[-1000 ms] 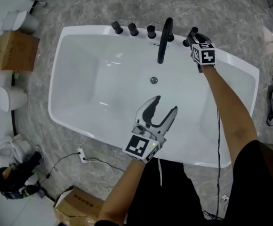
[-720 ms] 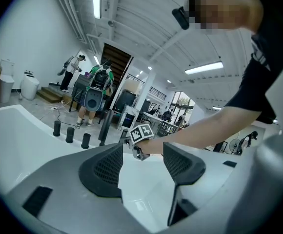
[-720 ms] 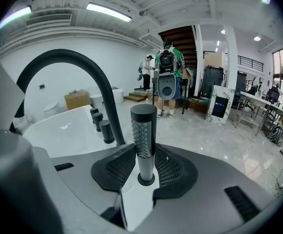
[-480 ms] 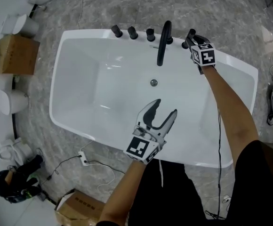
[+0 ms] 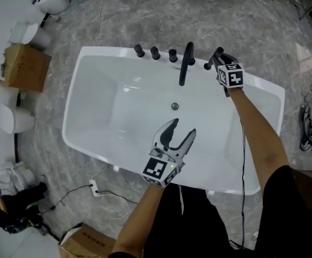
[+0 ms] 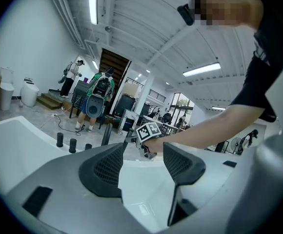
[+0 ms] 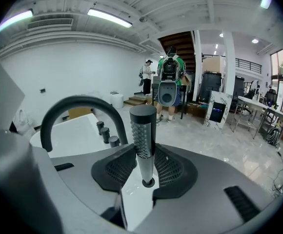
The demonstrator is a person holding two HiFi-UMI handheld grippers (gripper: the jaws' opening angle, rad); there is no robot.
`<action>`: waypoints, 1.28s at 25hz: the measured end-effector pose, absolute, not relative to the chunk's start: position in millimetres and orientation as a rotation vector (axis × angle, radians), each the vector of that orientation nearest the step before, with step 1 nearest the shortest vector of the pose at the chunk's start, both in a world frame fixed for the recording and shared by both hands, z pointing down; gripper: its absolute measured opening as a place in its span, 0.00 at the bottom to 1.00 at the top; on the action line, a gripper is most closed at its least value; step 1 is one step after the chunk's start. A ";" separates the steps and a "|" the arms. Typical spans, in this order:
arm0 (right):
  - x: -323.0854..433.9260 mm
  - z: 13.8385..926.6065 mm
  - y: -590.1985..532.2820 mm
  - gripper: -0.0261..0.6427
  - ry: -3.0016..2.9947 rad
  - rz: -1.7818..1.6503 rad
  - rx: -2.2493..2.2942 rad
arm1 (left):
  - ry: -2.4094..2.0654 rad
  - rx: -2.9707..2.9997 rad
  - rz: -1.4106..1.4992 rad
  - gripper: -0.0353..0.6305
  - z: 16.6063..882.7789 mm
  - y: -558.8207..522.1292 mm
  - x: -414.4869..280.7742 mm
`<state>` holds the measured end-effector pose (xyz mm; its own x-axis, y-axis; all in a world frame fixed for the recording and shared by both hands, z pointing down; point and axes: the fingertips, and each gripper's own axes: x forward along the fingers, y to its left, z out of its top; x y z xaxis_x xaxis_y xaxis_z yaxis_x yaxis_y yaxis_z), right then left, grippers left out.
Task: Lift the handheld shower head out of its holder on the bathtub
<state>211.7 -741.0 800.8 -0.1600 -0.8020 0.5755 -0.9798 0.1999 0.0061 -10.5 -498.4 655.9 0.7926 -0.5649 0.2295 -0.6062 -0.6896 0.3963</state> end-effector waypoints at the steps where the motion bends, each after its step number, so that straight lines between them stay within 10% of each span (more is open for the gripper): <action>1: 212.6 792.8 -739.3 0.20 -2.019 0.522 1.663 | -0.883 2.525 0.122 0.41 650.1 -499.2 -11.9; 32: 178.4 475.0 -690.5 0.20 -2.062 0.269 1.718 | -0.942 2.593 -0.057 0.32 462.4 -435.8 -127.2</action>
<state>178.4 -690.5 475.0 -0.1310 -0.8838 0.4491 -0.9695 0.2089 0.1283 -127.2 -435.8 462.4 0.7745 -0.6262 0.0899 -0.6108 -0.7032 0.3639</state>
